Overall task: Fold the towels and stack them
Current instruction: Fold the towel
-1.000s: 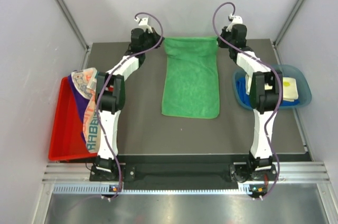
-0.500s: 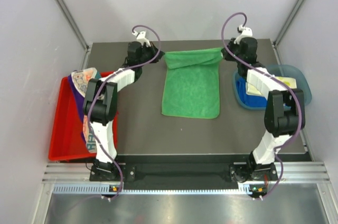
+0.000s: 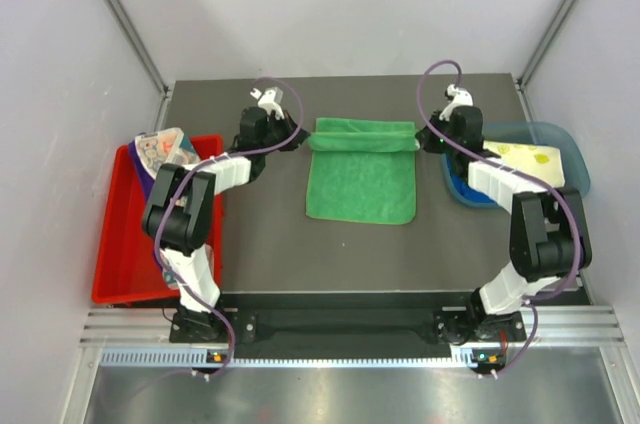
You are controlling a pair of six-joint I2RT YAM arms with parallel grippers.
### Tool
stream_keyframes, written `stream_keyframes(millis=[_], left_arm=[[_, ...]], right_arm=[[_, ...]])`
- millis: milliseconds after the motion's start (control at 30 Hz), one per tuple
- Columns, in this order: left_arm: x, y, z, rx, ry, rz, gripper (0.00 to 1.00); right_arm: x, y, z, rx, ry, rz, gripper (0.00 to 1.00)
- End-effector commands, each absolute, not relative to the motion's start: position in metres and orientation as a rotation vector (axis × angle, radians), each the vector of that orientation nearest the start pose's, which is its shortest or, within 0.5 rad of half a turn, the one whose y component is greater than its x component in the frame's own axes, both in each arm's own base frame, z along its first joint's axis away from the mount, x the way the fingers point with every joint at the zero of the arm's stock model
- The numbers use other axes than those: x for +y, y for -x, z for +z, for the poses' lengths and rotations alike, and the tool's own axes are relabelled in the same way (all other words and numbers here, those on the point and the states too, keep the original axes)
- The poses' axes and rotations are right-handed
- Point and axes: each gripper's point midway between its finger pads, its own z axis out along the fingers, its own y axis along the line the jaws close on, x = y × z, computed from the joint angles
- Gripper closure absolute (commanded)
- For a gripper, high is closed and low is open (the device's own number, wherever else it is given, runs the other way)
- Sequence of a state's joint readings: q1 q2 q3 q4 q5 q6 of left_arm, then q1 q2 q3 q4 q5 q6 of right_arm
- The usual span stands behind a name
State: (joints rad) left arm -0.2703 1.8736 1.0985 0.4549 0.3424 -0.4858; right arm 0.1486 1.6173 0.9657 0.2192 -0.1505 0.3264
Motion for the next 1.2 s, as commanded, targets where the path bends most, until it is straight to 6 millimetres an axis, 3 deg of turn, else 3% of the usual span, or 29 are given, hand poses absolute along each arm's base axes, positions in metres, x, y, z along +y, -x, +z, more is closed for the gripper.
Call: stream_keyframes(millis=[0, 267, 800, 1167], left_arm=[[-0.211, -0.482, 0.175, 1.838, -0.048, -0.823, 1.00], [-0.211, -0.461, 0.168, 1.879, -0.073, -0.810, 1.00], [-0.216, -0.422, 0.172, 1.887, -0.111, -0.788, 1.00], [-0.215, -0.401, 0.162, 1.912, -0.120, -0.774, 1.00]], right_arm=[[0.115, -0.453, 0.172, 1.919, -0.073, 0.467, 1.00], [0.120, -0.429, 0.155, 1.949, -0.076, 0.469, 1.00], [0.120, -0.399, 0.153, 1.948, -0.075, 0.468, 1.00], [0.122, -0.378, 0.141, 1.967, -0.067, 0.477, 1.00]])
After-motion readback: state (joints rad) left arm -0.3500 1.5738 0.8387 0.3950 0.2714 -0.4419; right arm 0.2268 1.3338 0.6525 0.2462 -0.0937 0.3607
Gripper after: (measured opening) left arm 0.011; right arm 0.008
